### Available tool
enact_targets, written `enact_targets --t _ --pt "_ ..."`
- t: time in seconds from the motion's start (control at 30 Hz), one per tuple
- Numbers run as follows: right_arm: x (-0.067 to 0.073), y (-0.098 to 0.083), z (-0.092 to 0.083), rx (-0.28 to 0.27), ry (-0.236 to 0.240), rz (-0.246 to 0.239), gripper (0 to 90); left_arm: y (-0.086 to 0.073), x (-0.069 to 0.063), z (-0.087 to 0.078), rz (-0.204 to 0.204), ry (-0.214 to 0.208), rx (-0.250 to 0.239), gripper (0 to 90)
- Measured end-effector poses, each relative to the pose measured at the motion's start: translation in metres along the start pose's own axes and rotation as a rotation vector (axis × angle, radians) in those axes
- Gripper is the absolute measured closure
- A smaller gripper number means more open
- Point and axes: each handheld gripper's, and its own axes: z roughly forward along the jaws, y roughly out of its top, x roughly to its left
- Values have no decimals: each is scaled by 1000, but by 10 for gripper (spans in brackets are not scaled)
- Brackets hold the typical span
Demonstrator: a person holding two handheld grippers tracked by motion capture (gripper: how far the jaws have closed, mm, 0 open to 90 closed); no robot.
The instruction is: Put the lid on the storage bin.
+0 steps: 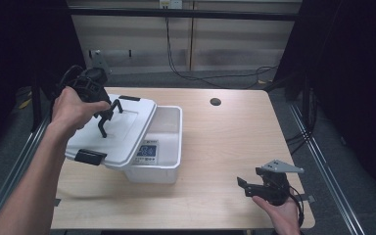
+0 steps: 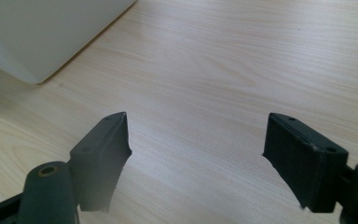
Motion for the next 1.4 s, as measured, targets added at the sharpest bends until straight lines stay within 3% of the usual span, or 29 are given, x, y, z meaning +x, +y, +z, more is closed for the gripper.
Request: enact_targets --t 0.27,0.47,0.5,0.57,0.67,0.77,0.9,1.07,1.23,1.4 --pt "0 0 -1 0 3 7 217 5 -14 12 -6 7 13 849" --pt "0 0 -1 -2 3 1 216 11 -23 18 -17 -17 12 849" --pt "0 0 -1 -2 3 0 216 11 -24 19 -32 -22 3 849" --pt "0 0 -1 -1 2 2 216 12 -25 19 -102 -12 12 849" --pt "0 0 -1 1 1 2 216 13 -28 17 -110 -7 -3 850" --pt "0 0 -1 -1 0 -9 217 15 -34 19 -132 -34 -12 849" --pt "0 0 -1 2 0 -9 216 18 -47 28 -161 -18 -9 849" --pt "0 0 -1 6 2 -7 217 20 -57 32 -169 -49 -24 848" --pt "0 -1 -1 5 5 -12 217 20 -58 36 -191 -32 -21 848" --pt "1 0 -1 7 5 -11 217 21 -59 36 -210 -36 -52 848"
